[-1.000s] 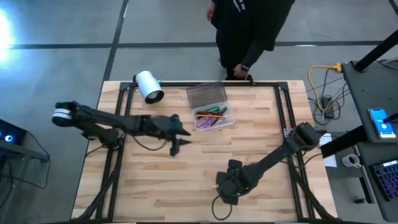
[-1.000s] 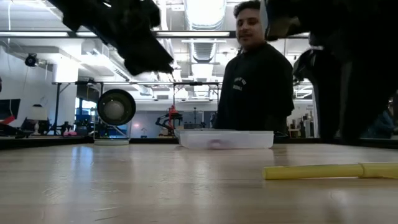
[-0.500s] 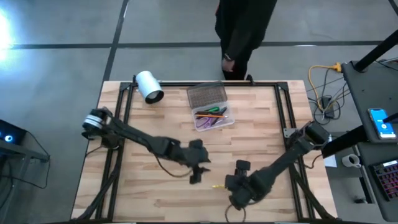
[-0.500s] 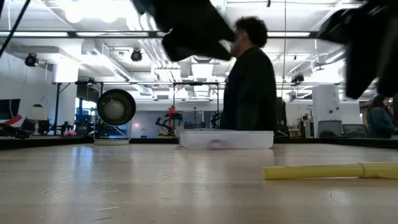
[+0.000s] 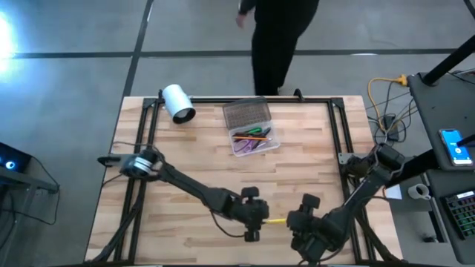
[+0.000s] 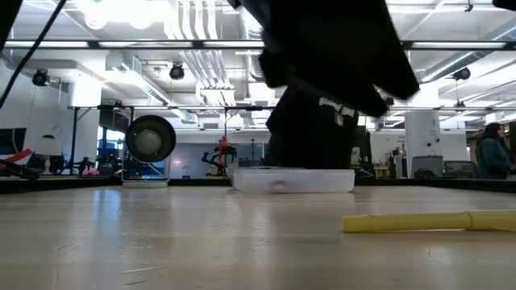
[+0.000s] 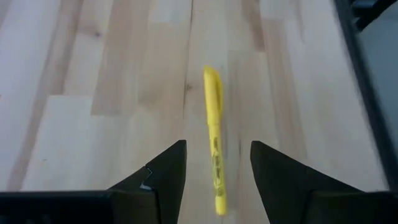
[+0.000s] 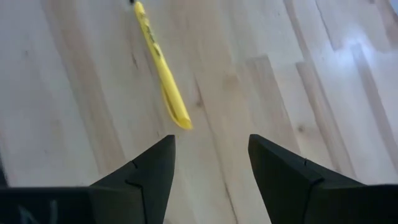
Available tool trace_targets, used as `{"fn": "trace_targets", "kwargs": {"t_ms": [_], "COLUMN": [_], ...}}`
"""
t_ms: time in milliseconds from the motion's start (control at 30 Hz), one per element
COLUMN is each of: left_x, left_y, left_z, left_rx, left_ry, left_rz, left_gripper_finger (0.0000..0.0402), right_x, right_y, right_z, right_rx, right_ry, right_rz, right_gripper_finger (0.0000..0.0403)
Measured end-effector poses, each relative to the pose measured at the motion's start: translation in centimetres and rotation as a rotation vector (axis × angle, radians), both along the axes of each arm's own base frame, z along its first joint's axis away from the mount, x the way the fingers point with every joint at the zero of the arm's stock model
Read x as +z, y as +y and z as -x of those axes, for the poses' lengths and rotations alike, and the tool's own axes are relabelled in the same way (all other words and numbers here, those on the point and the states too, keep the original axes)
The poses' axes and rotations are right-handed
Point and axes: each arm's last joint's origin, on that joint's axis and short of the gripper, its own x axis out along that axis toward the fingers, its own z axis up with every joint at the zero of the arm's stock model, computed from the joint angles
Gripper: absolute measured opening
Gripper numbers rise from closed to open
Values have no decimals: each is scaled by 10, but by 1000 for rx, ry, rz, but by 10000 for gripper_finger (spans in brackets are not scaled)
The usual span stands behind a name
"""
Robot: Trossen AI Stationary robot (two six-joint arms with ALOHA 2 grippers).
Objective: Pick & place school supplies into a supply box
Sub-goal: Put the yellow pen into the supply box
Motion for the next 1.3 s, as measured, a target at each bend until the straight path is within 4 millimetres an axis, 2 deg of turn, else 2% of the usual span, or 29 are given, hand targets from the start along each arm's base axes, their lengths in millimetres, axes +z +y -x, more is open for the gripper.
{"fn": "trace_targets", "kwargs": {"t_ms": [200,433,767,900,1167,1300], "left_x": [-21,-40,-64,-68,-71,-71], "left_y": [-17,-22,-13,-11,-9,-8], "left_z": [-21,-35,-34,-33,-31,-31], "left_rx": [-18,-17,-7,-21,-56,-59], "left_ry": [63,124,176,185,205,215], "left_rz": [-22,-48,-65,-83,-128,-141], "left_gripper_finger": [164,164,161,132,25,12], "right_x": [1,5,5,5,5,5], "right_y": [1,4,13,16,15,15], "right_z": [8,17,30,35,38,38], "right_rx": [-14,-32,-82,-102,-118,-119], "right_ry": [15,7,-11,-16,-11,-11], "right_rz": [16,5,-23,-30,-20,-20], "right_gripper_finger": [196,196,196,196,196,196]}}
